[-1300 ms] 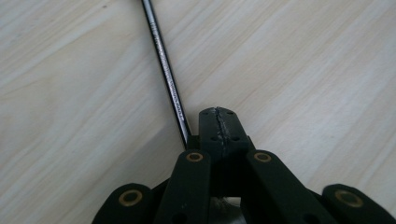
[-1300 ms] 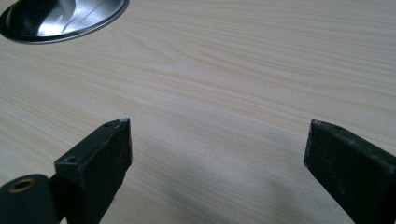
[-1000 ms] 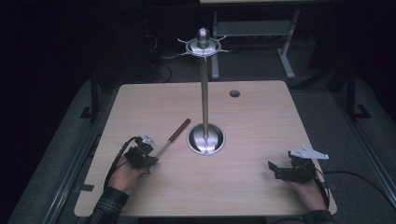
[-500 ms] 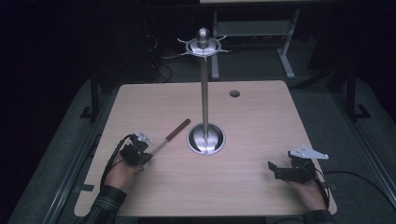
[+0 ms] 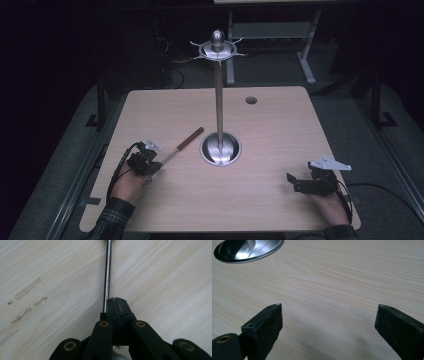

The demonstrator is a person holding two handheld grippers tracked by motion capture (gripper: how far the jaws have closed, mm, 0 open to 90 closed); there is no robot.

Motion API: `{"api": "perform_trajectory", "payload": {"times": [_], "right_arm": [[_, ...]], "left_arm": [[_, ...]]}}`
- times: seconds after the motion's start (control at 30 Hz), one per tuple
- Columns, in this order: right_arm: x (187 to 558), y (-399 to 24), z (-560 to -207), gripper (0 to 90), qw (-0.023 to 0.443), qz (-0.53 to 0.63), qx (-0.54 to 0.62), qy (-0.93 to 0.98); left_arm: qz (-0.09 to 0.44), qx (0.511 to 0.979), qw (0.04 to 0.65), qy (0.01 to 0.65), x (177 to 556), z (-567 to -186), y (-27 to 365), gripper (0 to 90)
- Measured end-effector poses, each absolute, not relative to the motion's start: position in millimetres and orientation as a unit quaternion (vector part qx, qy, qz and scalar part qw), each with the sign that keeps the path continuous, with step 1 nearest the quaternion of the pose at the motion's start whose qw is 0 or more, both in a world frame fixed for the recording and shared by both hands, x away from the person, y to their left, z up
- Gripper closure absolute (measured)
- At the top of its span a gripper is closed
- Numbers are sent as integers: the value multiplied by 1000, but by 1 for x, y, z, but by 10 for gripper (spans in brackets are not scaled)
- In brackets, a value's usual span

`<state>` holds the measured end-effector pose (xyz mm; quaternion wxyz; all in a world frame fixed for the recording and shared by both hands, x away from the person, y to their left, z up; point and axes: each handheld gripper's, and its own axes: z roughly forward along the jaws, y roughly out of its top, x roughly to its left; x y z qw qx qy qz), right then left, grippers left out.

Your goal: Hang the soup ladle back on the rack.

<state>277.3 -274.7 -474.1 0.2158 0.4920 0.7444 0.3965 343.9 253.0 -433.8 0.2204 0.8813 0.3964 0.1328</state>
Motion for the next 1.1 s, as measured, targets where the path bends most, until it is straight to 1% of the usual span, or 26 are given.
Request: {"api": "perform_trajectory", "payload": {"times": [0.07, 0.17, 0.37, 0.6, 0.63, 0.67, 0.77, 0.87, 0.97, 1.07, 1.1], "right_arm": [[278, -274, -474, 72, 215, 397, 494, 743], [278, -274, -474, 71, 214, 395, 496, 743], [278, -273, -475, 71, 215, 394, 496, 744], [278, -273, -476, 71, 212, 392, 495, 746], [278, -273, -476, 71, 211, 394, 496, 745], [279, -271, -475, 71, 214, 395, 494, 744], [279, -270, -476, 71, 212, 391, 494, 747], [280, -271, -477, 71, 212, 391, 494, 747], [280, -271, -477, 71, 213, 391, 494, 747], [280, -271, -477, 72, 213, 390, 494, 748], [280, -271, -477, 71, 213, 390, 494, 747]], "left_arm": [[129, 881, 224, 396, 345, -432, 253, 898], [113, 879, 245, 394, 351, -426, 252, 898], [101, 879, 265, 384, 363, -417, 246, 894], [84, 885, 271, 370, 381, -413, 236, 844], [79, 886, 269, 370, 384, -414, 235, 824], [75, 889, 266, 366, 389, -416, 233, 785], [76, 890, 261, 365, 394, -417, 230, 766], [73, 891, 257, 367, 401, -420, 227, 711], [80, 897, 243, 360, 412, -423, 220, 670], [83, 895, 243, 364, 417, -426, 215, 647], [83, 898, 238, 362, 421, -429, 211, 625]]}}
